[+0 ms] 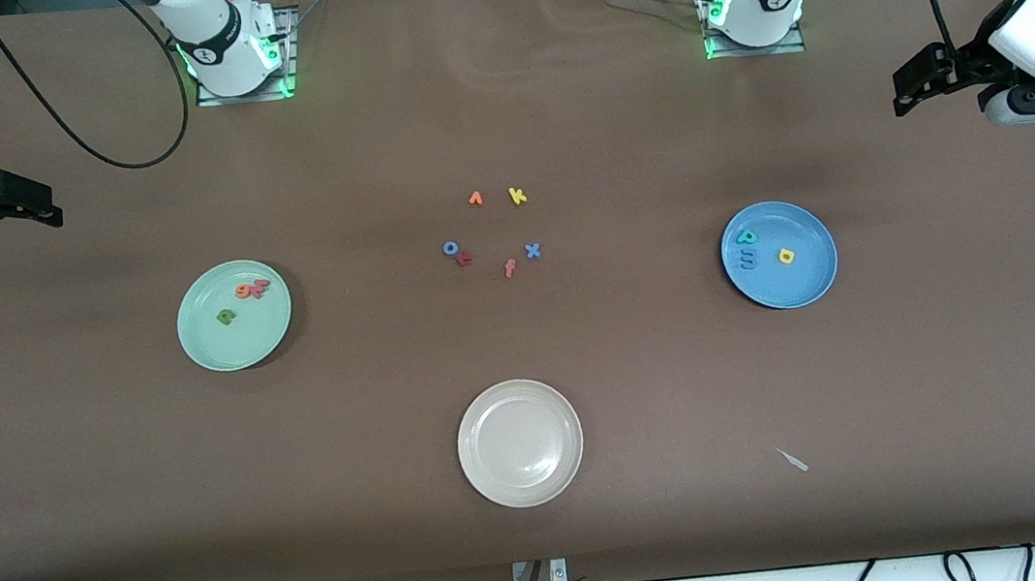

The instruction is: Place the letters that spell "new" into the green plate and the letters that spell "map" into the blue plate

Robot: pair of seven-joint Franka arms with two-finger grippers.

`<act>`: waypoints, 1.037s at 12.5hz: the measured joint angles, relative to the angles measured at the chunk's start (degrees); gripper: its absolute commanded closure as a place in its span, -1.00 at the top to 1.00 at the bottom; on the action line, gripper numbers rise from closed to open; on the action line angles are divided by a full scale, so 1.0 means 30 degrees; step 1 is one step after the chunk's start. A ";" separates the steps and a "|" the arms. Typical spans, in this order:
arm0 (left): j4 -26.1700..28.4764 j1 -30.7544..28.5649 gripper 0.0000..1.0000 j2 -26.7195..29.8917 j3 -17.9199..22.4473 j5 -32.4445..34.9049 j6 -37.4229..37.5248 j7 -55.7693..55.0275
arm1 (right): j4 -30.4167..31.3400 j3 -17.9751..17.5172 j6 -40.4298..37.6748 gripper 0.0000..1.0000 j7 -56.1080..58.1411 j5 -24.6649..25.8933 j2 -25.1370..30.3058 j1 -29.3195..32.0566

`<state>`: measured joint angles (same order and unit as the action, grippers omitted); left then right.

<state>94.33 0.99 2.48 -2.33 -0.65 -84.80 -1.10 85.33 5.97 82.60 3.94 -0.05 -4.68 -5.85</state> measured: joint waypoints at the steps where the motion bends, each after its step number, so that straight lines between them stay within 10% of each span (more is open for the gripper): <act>1: 0.0001 0.0000 1.00 0.0000 0.0000 0.0000 0.0091 0.0000 | 0.0000 0.0000 0.0001 1.00 0.0000 0.0000 -0.0009 0.0005; 13: 0.0004 -0.0184 1.00 0.0001 -0.0017 -0.0001 0.0526 0.0577 | -0.0001 0.0001 0.0138 1.00 0.0000 -0.0003 -0.0035 0.0076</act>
<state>94.34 0.43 2.48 -2.38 -0.65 -83.22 0.63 85.32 5.97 83.01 3.94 -0.06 -4.78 -5.62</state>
